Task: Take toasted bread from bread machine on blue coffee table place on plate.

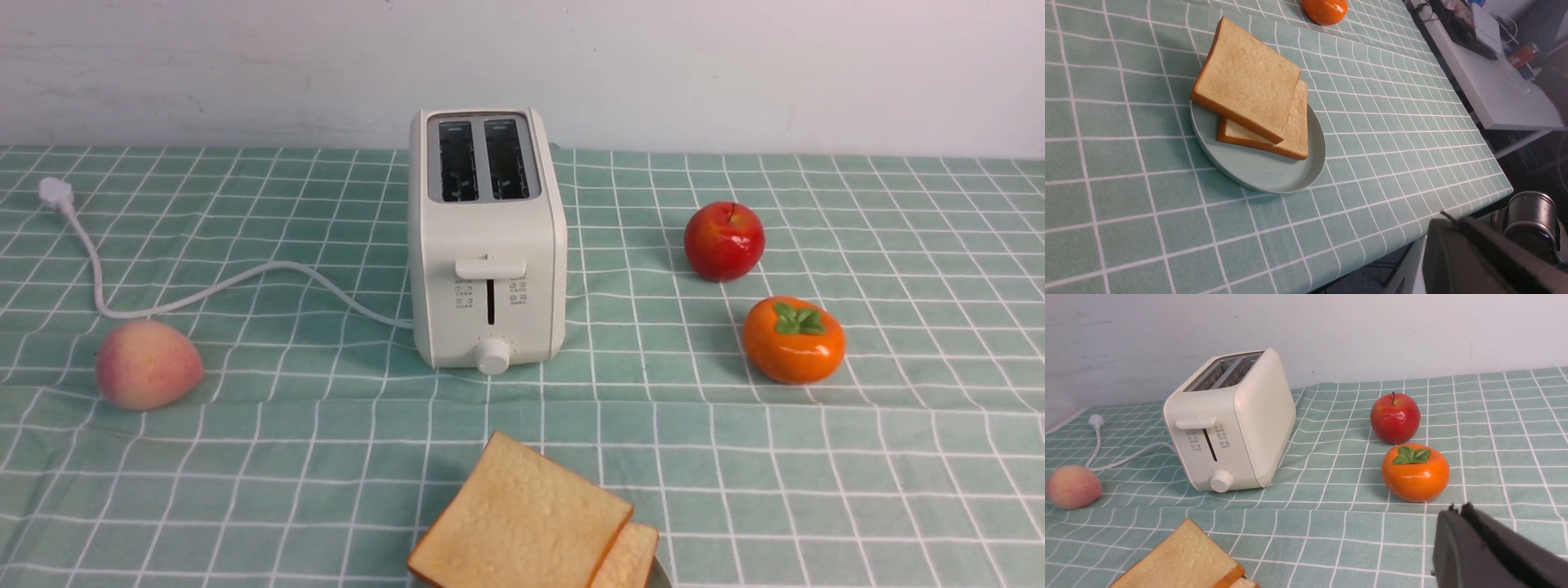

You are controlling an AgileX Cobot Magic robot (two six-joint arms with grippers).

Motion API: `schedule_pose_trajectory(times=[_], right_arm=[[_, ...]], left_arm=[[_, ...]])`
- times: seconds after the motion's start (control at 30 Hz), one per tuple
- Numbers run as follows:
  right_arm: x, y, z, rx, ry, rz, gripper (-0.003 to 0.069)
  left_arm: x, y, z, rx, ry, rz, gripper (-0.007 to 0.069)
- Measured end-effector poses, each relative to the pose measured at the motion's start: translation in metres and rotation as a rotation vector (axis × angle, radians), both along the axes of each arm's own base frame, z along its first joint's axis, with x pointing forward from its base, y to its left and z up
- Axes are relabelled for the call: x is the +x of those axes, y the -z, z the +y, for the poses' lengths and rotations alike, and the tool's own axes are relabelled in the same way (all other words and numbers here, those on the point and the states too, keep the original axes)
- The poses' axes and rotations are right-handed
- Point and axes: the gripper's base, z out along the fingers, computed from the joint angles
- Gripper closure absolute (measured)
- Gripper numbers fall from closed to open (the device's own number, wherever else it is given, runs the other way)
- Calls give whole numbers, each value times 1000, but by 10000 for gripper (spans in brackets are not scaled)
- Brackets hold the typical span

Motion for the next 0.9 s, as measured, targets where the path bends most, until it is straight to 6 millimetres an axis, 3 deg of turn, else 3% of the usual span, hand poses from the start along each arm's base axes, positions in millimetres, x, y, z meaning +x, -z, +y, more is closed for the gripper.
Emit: schedule_pose_trajectory(times=[0.47,0.73,0.9], right_arm=[[5,17,2,-24,1,39,662],[6,18,2,-25,1,41,657],[6,18,2,-25,1,42,657]], left_arm=[[2,1,0,7,-7,-12,638],[48,23,21,421,-246,-387,638],[68,49,22,521,-291,-444,638]])
